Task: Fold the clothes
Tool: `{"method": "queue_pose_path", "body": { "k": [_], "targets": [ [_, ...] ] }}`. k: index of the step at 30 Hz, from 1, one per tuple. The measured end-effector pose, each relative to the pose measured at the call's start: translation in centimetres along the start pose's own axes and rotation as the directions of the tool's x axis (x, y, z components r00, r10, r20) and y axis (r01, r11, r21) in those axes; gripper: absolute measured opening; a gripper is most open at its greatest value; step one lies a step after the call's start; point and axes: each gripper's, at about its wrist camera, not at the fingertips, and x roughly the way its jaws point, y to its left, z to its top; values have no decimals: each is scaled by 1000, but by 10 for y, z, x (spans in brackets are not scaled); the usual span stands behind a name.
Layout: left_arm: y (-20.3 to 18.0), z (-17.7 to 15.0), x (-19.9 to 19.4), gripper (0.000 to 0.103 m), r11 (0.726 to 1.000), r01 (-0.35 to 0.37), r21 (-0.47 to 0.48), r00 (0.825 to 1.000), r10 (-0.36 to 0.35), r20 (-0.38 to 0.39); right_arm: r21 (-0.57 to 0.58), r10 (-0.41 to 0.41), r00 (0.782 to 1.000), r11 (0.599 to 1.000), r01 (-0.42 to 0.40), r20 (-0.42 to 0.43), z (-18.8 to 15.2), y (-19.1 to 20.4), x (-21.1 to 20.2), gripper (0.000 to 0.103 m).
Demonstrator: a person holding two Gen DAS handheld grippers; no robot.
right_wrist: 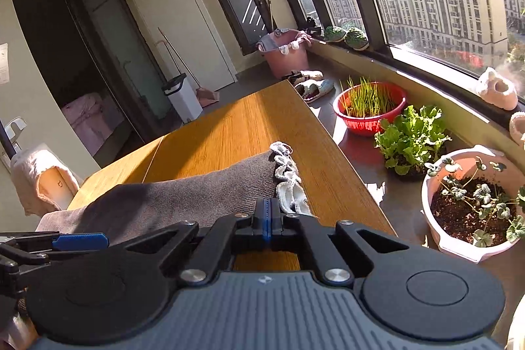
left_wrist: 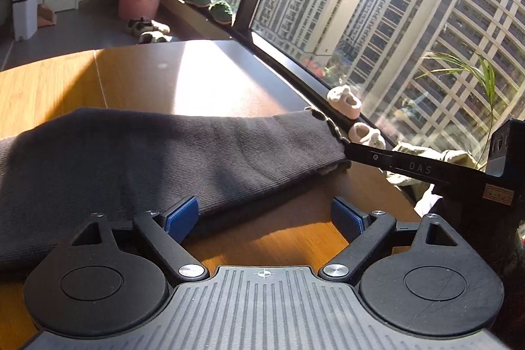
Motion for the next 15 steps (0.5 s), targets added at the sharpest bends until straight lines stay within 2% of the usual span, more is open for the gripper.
{"method": "queue_pose_path", "body": {
  "k": [2, 4, 7, 9, 10, 11, 13, 15],
  "targets": [
    [8, -7, 2, 92, 999, 24, -29, 1000, -24, 2, 6, 7, 999, 1000, -7, 32, 6, 4, -7, 4],
    [11, -11, -1, 93, 998, 43, -36, 999, -42, 9, -8, 56, 997, 998, -56, 54, 13, 15, -10, 4],
    [12, -12, -5, 93, 998, 50, -40, 999, -50, 15, -17, 125, 992, 992, -125, 10, 16, 31, 1, 7],
    [13, -11, -9, 94, 998, 49, -37, 999, -48, 25, -11, 116, 992, 993, -117, -57, 10, 35, 16, 13],
    [13, -10, -13, 95, 998, 47, -31, 998, -45, 41, -15, 84, 992, 996, -86, -97, 4, 33, 24, 13],
    [14, -9, -16, 95, 999, 44, -28, 998, -42, 53, -20, 74, 991, 997, -76, -114, -3, 30, 26, 9],
    [16, -5, -17, 95, 999, 39, -28, 997, -37, 64, -14, 93, 990, 995, -95, -106, -11, 23, 18, 8],
    [19, -1, -12, 95, 999, 27, -34, 998, -25, 62, 8, 50, 997, 999, -50, -59, -11, 20, 1, 12]
  ]
}}
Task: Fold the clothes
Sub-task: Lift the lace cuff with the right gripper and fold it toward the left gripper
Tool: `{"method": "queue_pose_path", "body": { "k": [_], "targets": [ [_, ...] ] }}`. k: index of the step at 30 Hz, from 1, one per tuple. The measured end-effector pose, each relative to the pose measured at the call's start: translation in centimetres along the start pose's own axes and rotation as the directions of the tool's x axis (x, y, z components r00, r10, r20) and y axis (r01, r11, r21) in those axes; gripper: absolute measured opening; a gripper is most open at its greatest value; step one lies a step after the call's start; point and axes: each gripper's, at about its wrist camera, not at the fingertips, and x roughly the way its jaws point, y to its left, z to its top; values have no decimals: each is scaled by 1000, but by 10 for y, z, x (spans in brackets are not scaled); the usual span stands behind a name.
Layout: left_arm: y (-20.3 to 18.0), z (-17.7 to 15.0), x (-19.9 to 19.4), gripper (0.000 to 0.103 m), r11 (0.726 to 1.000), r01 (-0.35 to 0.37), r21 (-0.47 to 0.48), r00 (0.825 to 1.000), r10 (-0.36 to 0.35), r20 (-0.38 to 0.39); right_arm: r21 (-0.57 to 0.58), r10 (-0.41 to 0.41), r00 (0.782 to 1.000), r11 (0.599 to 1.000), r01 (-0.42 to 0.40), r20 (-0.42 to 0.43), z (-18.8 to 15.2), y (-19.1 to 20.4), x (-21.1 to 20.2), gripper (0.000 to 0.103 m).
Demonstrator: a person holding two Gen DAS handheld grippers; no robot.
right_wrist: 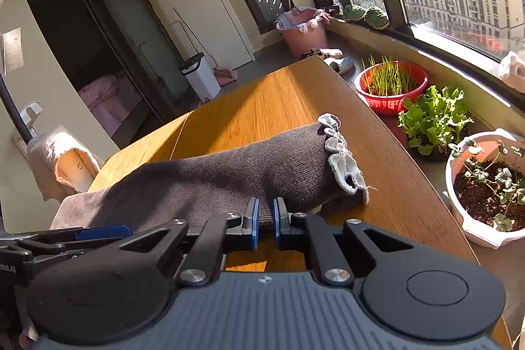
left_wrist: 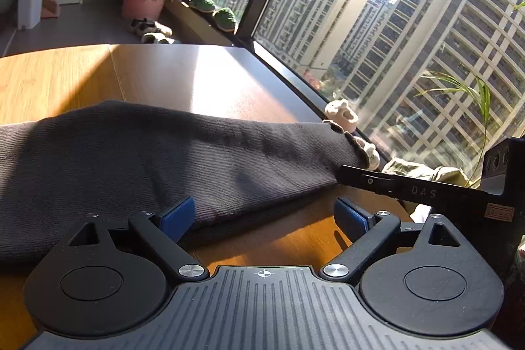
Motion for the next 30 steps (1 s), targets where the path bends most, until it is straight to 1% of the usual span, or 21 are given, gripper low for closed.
{"method": "queue_pose_path", "body": {
  "k": [1, 3, 4, 6, 9, 11, 13, 14, 16, 18, 19, 21, 24, 25, 27, 29, 30],
  "targets": [
    [1, 1, 4, 95, 1000, -8, -6, 1000, 8, -4, 11, -25, 999, 1000, 25, 31, -1, -1, -10, 15],
    [4, 3, 10, 95, 1000, -25, -19, 1000, 25, -12, 49, -73, 993, 996, 69, 87, -2, -6, -23, 34],
    [4, 3, 13, 96, 999, -31, -23, 999, 31, -12, 91, -90, 991, 993, 81, 103, -1, -12, -27, 36],
    [2, 4, 15, 97, 999, -36, -17, 999, 36, -8, 178, -117, 986, 979, 95, 117, 0, -26, -30, 37],
    [2, 4, 16, 99, 999, -44, -11, 999, 44, -9, 304, -103, 992, 950, 76, 74, -2, -43, -18, 37],
    [4, 2, 15, 99, 999, -40, -12, 999, 40, -8, 365, -83, 994, 929, 54, 65, -5, -49, -7, 36],
    [5, 1, 13, 99, 999, -33, -20, 999, 33, -5, 419, -51, 995, 908, 10, 86, -8, -54, 1, 34],
    [6, 0, 11, 99, 999, -31, -23, 1000, 31, -5, 438, -31, 996, 899, -10, 85, -8, -55, 5, 33],
    [7, 0, 10, 99, 999, -29, -24, 1000, 29, -3, 449, -4, 997, 893, -28, 71, -8, -53, 13, 27],
    [8, -1, 10, 99, 999, -27, -23, 1000, 26, -1, 388, -16, 997, 922, -14, 74, -5, -42, 15, 20],
    [9, -1, 9, 99, 999, -23, -23, 1000, 23, 0, 343, -26, 996, 939, -4, 81, -3, -35, 15, 19],
    [12, -3, 7, 99, 1000, -17, -19, 1000, 17, 3, 224, -34, 994, 974, 9, 107, 1, -17, 11, 17],
    [14, -5, 2, 99, 999, -37, -17, 999, 37, 5, 45, -17, 993, 999, 12, 119, 3, 11, 7, 17],
    [14, -5, 0, 99, 999, -49, -23, 999, 49, 5, -22, -14, 993, 1000, 16, 114, 2, 22, 7, 17],
    [16, -3, -5, 99, 997, -61, -53, 998, 61, 5, -149, -17, 996, 988, 31, 93, -3, 42, 11, 17],
    [18, 4, -11, 94, 996, -36, -86, 999, 37, 9, -248, -30, 996, 967, 49, 81, -10, 59, 14, 17],
    [16, 9, -14, 89, 996, -18, -89, 1000, 20, 14, -287, -35, 996, 956, 57, 78, -14, 66, 16, 17]
  ]
}}
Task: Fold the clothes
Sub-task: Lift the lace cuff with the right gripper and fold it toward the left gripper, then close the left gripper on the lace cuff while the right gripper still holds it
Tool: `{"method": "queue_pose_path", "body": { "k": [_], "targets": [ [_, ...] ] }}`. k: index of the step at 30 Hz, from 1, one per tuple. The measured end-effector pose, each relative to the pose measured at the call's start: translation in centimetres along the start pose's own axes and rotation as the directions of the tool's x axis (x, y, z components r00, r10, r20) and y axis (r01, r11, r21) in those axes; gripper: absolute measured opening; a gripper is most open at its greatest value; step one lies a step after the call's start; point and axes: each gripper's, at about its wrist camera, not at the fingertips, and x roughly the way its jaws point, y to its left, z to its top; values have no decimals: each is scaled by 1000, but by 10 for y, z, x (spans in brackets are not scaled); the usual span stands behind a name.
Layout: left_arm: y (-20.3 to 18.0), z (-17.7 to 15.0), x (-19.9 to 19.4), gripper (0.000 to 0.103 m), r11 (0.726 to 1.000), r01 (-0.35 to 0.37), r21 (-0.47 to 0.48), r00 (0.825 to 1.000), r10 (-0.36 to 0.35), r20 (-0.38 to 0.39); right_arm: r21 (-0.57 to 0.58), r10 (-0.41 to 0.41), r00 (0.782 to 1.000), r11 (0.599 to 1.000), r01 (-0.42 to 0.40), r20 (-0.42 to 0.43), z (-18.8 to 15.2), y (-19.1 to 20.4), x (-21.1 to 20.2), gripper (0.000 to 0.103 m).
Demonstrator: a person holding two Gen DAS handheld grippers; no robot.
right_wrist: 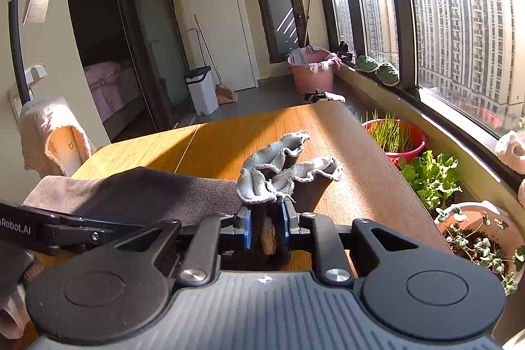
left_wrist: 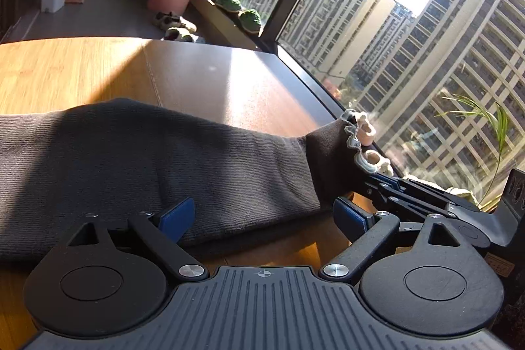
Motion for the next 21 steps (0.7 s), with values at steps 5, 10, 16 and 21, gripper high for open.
{"method": "queue_pose_path", "body": {
  "k": [5, 10, 16, 21],
  "targets": [
    [-27, 23, 8, 86, 998, 17, 57, 1000, -18, 18, -84, -14, 1000, 996, 13, -9, -1, 17, 4, 17],
    [-46, 41, 47, 50, 998, 9, 55, 1000, -8, -17, -87, -10, 1000, 996, 9, -15, 2, 17, 4, 18],
    [-30, 40, 69, 44, 998, -58, 28, 997, 59, -49, -72, 24, 1000, 997, -25, -14, 3, 13, 2, 22],
    [-15, 36, 68, 44, 998, -66, 4, 996, 66, -61, 5, 38, 999, 999, -38, -1, 1, -1, -2, 36]
  ]
}}
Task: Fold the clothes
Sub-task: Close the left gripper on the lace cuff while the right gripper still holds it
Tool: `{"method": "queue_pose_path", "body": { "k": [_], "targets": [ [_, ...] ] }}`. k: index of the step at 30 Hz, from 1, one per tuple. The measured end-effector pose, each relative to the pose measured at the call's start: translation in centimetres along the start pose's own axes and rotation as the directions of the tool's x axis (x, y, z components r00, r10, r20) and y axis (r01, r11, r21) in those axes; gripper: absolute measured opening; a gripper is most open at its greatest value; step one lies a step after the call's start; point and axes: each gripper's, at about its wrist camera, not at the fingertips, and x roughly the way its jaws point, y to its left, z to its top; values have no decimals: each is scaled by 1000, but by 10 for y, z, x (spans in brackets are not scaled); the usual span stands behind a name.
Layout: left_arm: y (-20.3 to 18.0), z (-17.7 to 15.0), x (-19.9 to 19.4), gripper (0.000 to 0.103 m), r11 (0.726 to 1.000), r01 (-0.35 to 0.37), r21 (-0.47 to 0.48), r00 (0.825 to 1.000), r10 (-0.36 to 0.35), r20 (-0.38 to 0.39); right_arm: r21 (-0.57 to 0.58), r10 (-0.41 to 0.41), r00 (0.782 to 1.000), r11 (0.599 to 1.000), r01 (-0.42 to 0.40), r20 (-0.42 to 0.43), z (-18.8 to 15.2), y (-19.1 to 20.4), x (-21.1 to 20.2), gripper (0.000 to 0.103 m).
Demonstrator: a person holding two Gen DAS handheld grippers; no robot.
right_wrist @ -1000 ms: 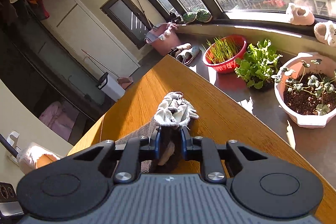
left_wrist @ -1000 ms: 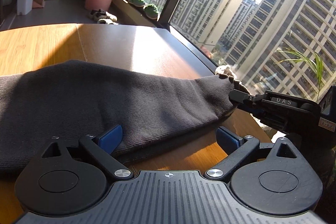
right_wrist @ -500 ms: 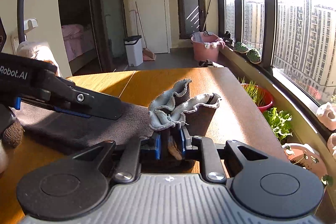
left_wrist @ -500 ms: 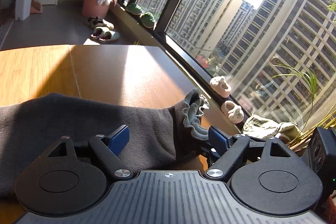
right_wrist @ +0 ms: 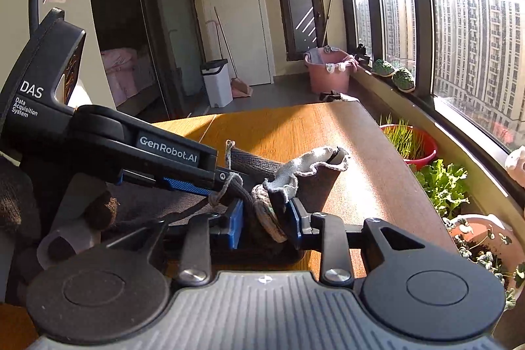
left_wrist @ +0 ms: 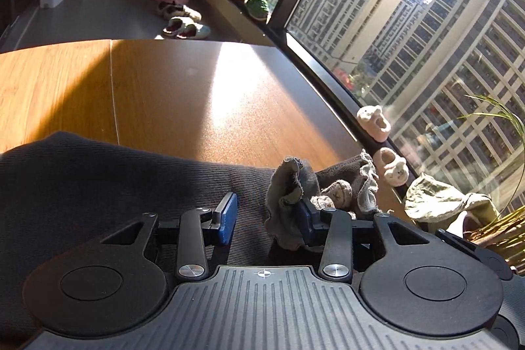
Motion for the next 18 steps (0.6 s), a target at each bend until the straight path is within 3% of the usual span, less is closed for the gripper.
{"method": "queue_pose_path", "body": {
  "k": [3, 10, 13, 14, 17, 18],
  "targets": [
    [0, 1, 0, 44, 1000, -3, 8, 1000, 3, 3, 87, -30, 1000, 996, 30, 2, -6, -17, -4, 44],
    [0, -2, 0, 43, 1000, 8, 11, 1000, -8, 14, 292, -149, 989, 945, 145, -10, -17, -56, -11, 44],
    [2, -3, 1, 43, 1000, 14, 8, 1000, -14, 16, 423, -91, 995, 901, 94, -26, -18, -79, -2, 43],
    [2, -3, 1, 43, 1000, 15, 7, 1000, -16, 17, 454, -64, 998, 888, 68, -25, -18, -84, 1, 42],
    [3, -4, 0, 43, 1000, 18, 8, 1000, -18, 18, 459, -17, 1000, 888, 15, -1, -13, -84, 9, 9],
    [4, -4, 0, 43, 1000, 19, 9, 1000, -19, 17, 428, -17, 1000, 904, 6, 21, -9, -79, 9, 9]
  ]
}}
